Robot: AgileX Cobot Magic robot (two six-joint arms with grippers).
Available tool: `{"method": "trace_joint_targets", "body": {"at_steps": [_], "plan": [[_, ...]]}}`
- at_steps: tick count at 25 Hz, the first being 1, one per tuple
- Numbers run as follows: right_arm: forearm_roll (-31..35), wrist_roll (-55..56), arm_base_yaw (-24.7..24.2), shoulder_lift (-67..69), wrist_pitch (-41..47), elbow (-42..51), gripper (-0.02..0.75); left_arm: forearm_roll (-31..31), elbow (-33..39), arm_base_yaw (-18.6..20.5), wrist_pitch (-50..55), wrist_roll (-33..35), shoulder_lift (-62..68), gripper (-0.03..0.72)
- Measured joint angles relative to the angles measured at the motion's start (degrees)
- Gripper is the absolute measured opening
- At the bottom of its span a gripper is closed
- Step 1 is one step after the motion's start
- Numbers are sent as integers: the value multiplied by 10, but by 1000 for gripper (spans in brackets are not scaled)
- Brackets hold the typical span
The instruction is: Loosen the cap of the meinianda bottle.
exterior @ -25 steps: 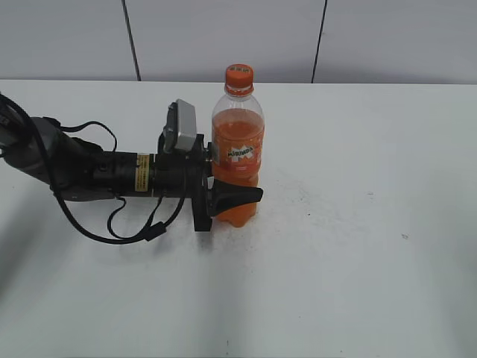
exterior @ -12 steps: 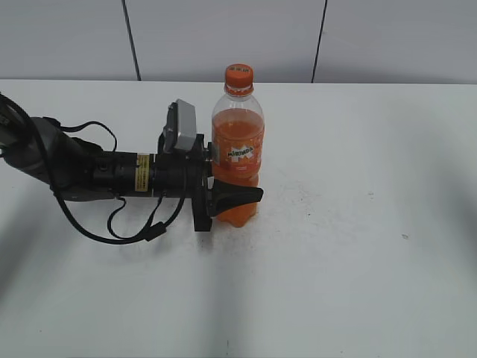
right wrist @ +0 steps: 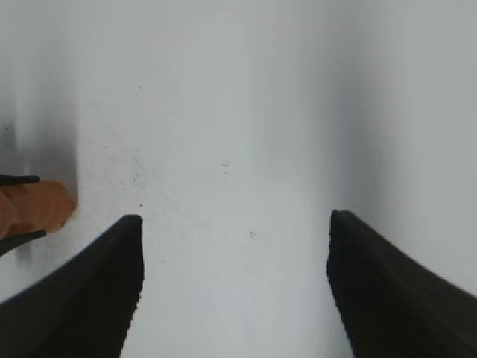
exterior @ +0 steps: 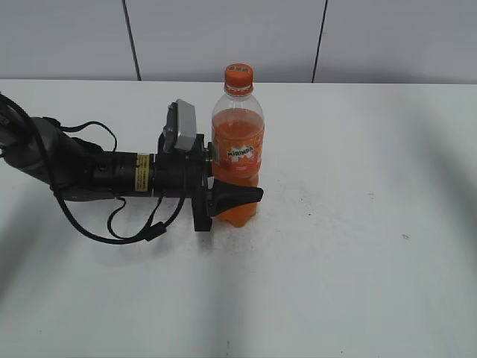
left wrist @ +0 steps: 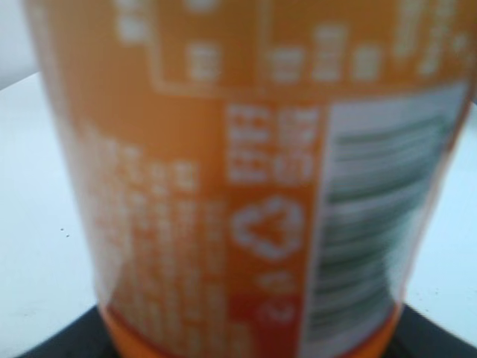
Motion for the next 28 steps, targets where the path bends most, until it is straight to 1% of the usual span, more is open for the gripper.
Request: {"method": "trace_joint_targets", "body": {"at_steps": [3, 6, 12, 19, 24, 28], "plan": [[31, 15, 6, 13, 0, -19, 574, 0, 0, 0, 0, 0, 0, 384], [38, 46, 40, 13, 0, -22, 574, 0, 0, 0, 0, 0, 0, 384], [38, 120, 163, 32, 2, -26, 574, 0, 0, 0, 0, 0, 0, 384], [24, 187, 282, 97, -18, -61, 574, 0, 0, 0, 0, 0, 0, 384], [7, 203, 329, 151, -22, -115, 574, 0, 0, 0, 0, 0, 0, 384], [-11, 211, 350, 175, -24, -138, 574, 0, 0, 0, 0, 0, 0, 384]]}}
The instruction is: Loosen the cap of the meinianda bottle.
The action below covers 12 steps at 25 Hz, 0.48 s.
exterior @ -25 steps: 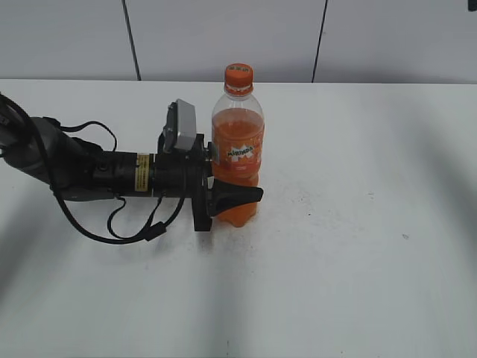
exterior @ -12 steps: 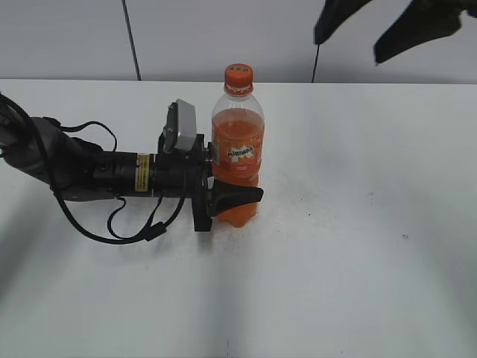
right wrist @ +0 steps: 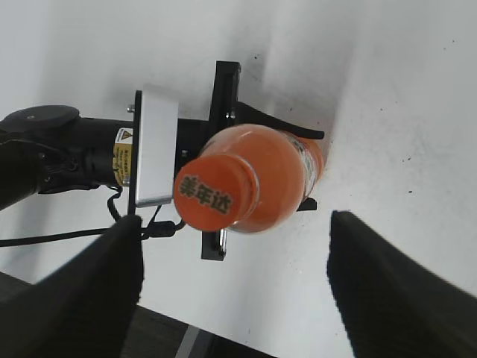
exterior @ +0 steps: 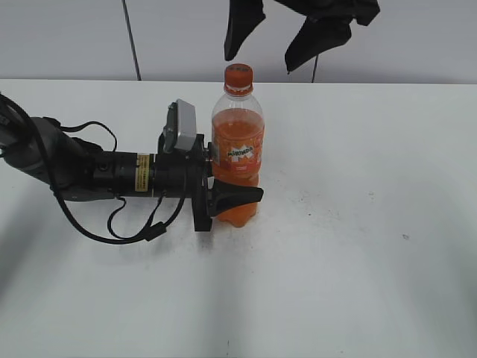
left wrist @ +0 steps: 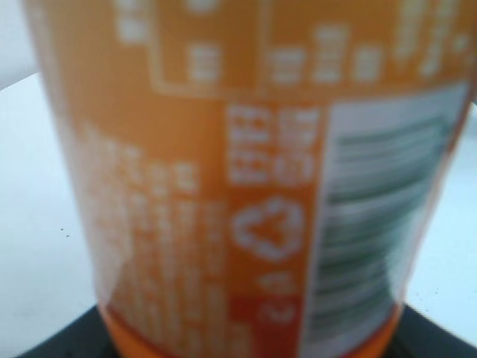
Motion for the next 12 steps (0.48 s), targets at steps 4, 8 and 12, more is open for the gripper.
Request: {"method": "trace_joint_targets", "body": {"at_steps": [4, 8, 12], "plan": [[-24, 14, 3, 9, -20, -2, 574, 0, 0, 0, 0, 0, 0, 384], [-35, 17, 11, 11, -61, -2, 574, 0, 0, 0, 0, -1, 0, 384], [-43, 18, 26, 23, -66, -4, 574, 0, 0, 0, 1, -1, 0, 384]]}}
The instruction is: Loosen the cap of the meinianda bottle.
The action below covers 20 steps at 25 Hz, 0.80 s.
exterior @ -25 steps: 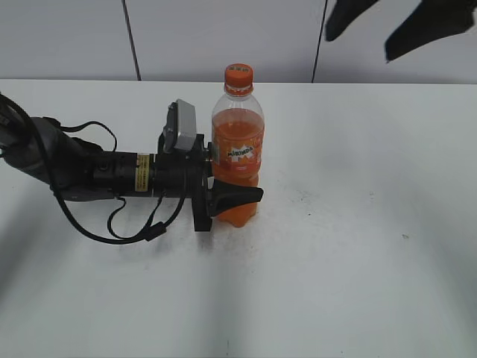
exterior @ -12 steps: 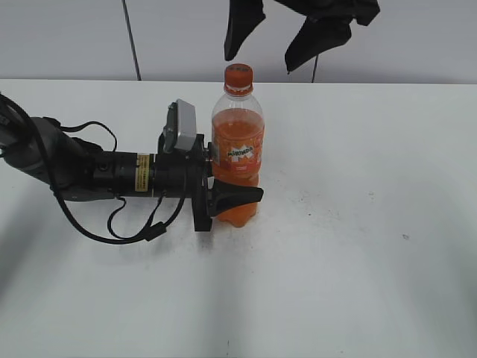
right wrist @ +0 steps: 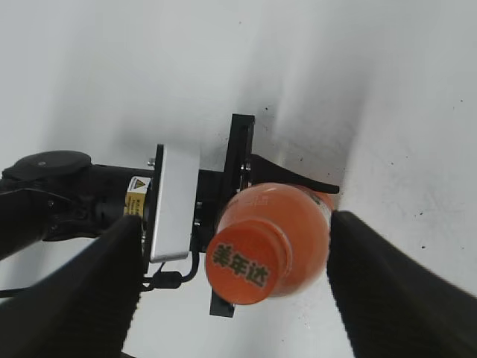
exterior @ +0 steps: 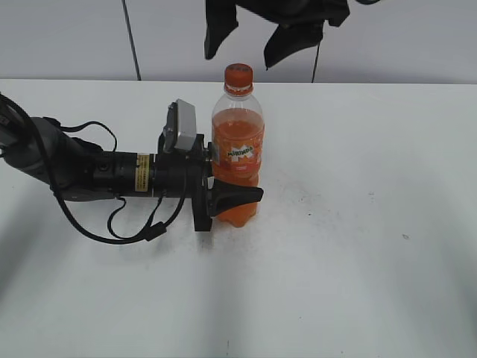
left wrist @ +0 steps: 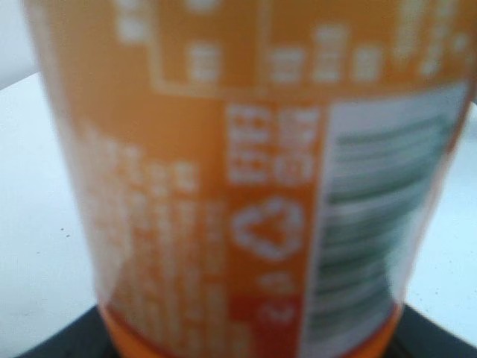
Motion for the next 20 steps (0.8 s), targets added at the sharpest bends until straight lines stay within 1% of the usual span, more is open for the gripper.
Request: {"method": "trace_joint_targets", "body": {"at_steps": [4, 8, 10, 15, 20], "plan": [[-9, 1, 3, 20, 30, 0, 574, 0, 0, 0, 0, 0, 0, 384], [-13, 1, 3, 21, 37, -1, 569, 0, 0, 0, 0, 0, 0, 384], [-14, 1, 3, 21, 38, -1, 543, 0, 0, 0, 0, 0, 0, 384], [-14, 2, 3, 21, 39, -1, 447, 0, 0, 0, 0, 0, 0, 384], [-11, 2, 4, 21, 38, -1, 386, -1, 0, 0, 0, 0, 0, 384]]}}
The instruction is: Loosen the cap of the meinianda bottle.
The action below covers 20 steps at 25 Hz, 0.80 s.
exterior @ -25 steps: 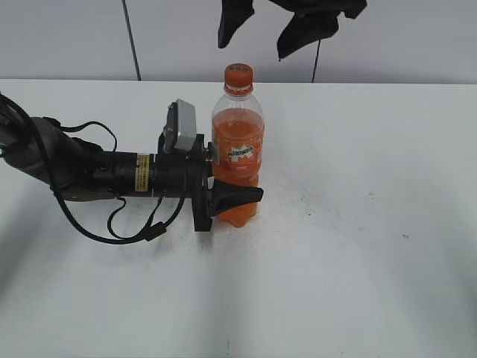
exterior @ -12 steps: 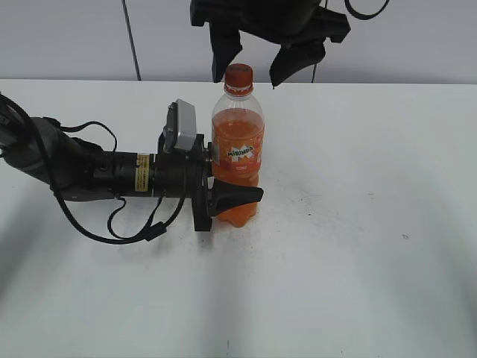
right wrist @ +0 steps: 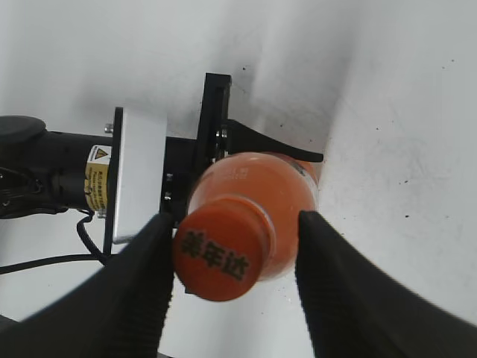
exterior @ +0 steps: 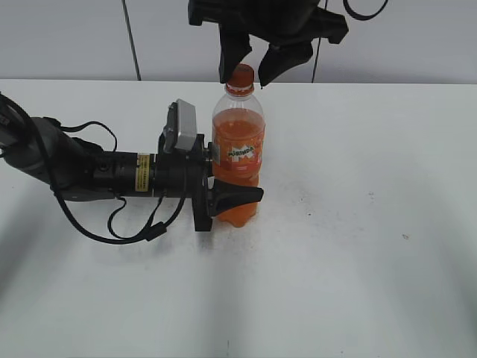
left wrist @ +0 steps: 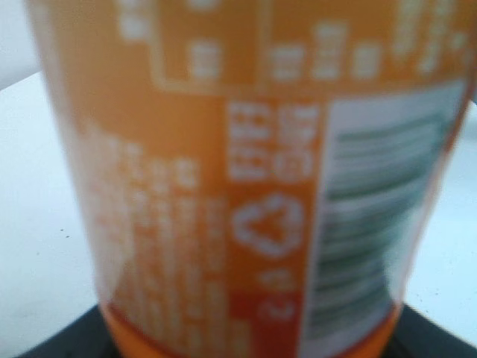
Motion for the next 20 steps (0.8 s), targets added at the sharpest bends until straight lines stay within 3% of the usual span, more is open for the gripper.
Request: {"method": "trace_joint_targets", "body": {"at_steps": [5, 10, 20], "plan": [[5, 0, 1, 0, -1, -1, 276, -1, 0, 0, 0, 0, 0, 384], [5, -13, 1, 0, -1, -1, 276, -1, 0, 0, 0, 0, 0, 384], [39, -286, 0, 0, 10, -2, 275, 6, 0, 1, -3, 8, 0, 384]]}}
